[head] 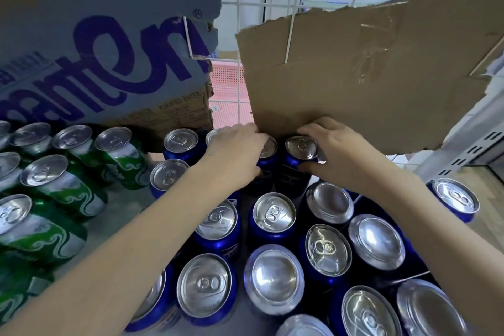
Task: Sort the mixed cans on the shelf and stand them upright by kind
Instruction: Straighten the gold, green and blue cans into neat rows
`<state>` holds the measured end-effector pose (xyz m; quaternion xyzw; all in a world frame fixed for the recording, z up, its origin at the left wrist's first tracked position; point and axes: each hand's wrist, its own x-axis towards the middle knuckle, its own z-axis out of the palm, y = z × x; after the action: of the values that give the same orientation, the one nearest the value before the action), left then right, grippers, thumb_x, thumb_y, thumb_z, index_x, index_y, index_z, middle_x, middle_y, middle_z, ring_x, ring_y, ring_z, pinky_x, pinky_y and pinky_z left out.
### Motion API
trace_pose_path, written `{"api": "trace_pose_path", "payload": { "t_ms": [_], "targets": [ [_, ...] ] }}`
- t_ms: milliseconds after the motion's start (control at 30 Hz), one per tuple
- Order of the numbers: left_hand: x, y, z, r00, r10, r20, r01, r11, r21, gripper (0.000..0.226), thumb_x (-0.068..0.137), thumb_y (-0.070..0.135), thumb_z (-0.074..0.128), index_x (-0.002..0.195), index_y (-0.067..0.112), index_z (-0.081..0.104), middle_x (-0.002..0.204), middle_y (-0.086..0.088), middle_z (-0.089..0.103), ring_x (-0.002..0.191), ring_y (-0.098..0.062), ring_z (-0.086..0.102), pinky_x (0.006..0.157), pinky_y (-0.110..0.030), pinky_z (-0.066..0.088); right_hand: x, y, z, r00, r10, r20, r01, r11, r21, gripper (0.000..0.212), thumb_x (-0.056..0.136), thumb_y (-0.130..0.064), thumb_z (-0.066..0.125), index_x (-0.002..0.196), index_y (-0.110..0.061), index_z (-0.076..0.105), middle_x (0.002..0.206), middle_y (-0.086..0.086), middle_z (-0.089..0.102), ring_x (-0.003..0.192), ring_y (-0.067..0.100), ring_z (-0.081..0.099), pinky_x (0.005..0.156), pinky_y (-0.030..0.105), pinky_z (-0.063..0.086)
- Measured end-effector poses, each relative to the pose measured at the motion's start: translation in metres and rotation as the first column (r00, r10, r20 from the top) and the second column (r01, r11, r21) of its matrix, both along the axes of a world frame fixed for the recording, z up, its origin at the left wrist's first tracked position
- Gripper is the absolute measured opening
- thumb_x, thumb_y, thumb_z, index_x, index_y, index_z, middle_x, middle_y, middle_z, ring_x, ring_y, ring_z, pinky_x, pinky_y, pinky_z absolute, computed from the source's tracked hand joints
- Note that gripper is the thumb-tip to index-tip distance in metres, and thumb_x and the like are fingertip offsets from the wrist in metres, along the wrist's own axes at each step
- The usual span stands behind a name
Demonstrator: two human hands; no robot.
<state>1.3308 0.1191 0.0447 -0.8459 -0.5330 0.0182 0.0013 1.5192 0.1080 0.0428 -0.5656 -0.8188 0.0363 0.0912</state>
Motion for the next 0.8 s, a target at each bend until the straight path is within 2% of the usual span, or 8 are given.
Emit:
{"api": "trace_pose_path", "payload": {
  "t_ms": [100, 200, 300, 400, 433, 467, 567, 800],
  "targets": [
    [0.001, 0.000, -0.003, 1.000, 0.022, -0.009, -0.022, 1.000, 0.008, 0.054, 0.086, 0.032, 0.063, 0.135, 0.019, 0.046, 0.127, -0.004, 0.045, 0.115, -0.028, 0.047, 0.088, -0.042, 0.045, -0.009, -0.004, -0.006, 0.990, -0.085, 0.113, 0.089, 0.996, -0.027, 0.070, 0.080, -0.042, 0.068, 0.138, -0.018, 0.038, 0.127, 0.007, 0.045, 0.110, 0.031, 0.051, 0.087, 0.035, 0.042],
    [0.007, -0.003, -0.005, 0.998, 0.057, -0.022, -0.055, 0.996, 0.072, 0.046, 0.088, 0.030, 0.060, 0.130, 0.015, 0.049, 0.123, -0.005, 0.046, 0.112, -0.027, 0.049, 0.076, -0.033, 0.036, -0.012, -0.003, -0.009, 0.989, -0.088, 0.121, 0.091, 0.996, -0.020, 0.066, 0.081, -0.042, 0.067, 0.136, -0.019, 0.039, 0.125, 0.007, 0.045, 0.108, 0.031, 0.051, 0.086, 0.037, 0.045],
    [0.013, -0.006, -0.006, 0.994, 0.109, -0.011, -0.108, 0.990, 0.095, 0.034, 0.088, 0.019, 0.059, 0.120, 0.011, 0.052, 0.117, -0.006, 0.048, 0.110, -0.027, 0.049, 0.072, -0.030, 0.029, -0.008, 0.001, -0.007, 0.996, -0.001, 0.086, 0.005, 0.999, -0.046, 0.057, 0.080, -0.028, 0.068, 0.132, -0.018, 0.045, 0.124, 0.005, 0.046, 0.108, 0.029, 0.050, 0.088, 0.033, 0.041],
    [0.018, -0.006, -0.004, 0.989, 0.146, -0.019, -0.143, 0.985, 0.091, 0.033, 0.087, 0.016, 0.060, 0.118, 0.011, 0.053, 0.116, -0.007, 0.048, 0.110, -0.027, 0.049, 0.072, -0.029, 0.027, 0.000, 0.004, -0.006, 0.992, 0.106, 0.074, -0.104, 0.994, -0.036, 0.058, 0.076, -0.007, 0.066, 0.131, -0.020, 0.050, 0.130, -0.001, 0.051, 0.111, 0.026, 0.047, 0.088, 0.017, 0.028],
    [0.019, -0.007, -0.003, 0.988, 0.151, -0.022, -0.148, 0.985, 0.091, 0.033, 0.087, 0.017, 0.060, 0.119, 0.011, 0.053, 0.116, -0.007, 0.048, 0.110, -0.027, 0.049, 0.072, -0.029, 0.026, 0.002, 0.005, -0.006, 0.989, 0.122, 0.087, -0.120, 0.992, -0.032, 0.060, 0.075, -0.003, 0.064, 0.131, -0.020, 0.051, 0.133, -0.002, 0.050, 0.114, 0.026, 0.046, 0.088, 0.015, 0.025],
    [0.020, -0.008, -0.003, 0.988, 0.154, -0.026, -0.151, 0.984, 0.093, 0.034, 0.087, 0.017, 0.060, 0.119, 0.011, 0.053, 0.117, -0.007, 0.048, 0.110, -0.027, 0.048, 0.072, -0.029, 0.026, 0.003, 0.005, -0.005, 0.987, 0.126, 0.096, -0.123, 0.992, -0.037, 0.061, 0.074, -0.003, 0.064, 0.132, -0.021, 0.051, 0.135, -0.001, 0.048, 0.117, 0.026, 0.045, 0.091, 0.016, 0.026],
    [0.023, -0.010, -0.002, 0.985, 0.164, -0.052, -0.158, 0.981, 0.116, 0.035, 0.087, 0.020, 0.060, 0.121, 0.011, 0.052, 0.119, -0.008, 0.048, 0.111, -0.026, 0.048, 0.072, -0.029, 0.025, 0.002, 0.006, -0.007, 0.990, 0.127, 0.063, -0.123, 0.991, -0.058, 0.059, 0.076, -0.020, 0.072, 0.131, -0.022, 0.051, 0.132, 0.003, 0.047, 0.115, 0.028, 0.048, 0.098, 0.029, 0.035],
    [0.019, -0.010, -0.008, 0.987, 0.154, -0.043, -0.148, 0.981, 0.127, 0.035, 0.088, 0.017, 0.058, 0.122, 0.011, 0.050, 0.120, -0.008, 0.048, 0.111, -0.025, 0.049, 0.072, -0.028, 0.025, -0.006, 0.005, -0.012, 0.998, 0.034, 0.062, -0.035, 0.999, 0.009, 0.051, 0.080, -0.023, 0.069, 0.128, -0.019, 0.052, 0.122, 0.005, 0.048, 0.107, 0.029, 0.046, 0.091, 0.028, 0.034]
  ]
}}
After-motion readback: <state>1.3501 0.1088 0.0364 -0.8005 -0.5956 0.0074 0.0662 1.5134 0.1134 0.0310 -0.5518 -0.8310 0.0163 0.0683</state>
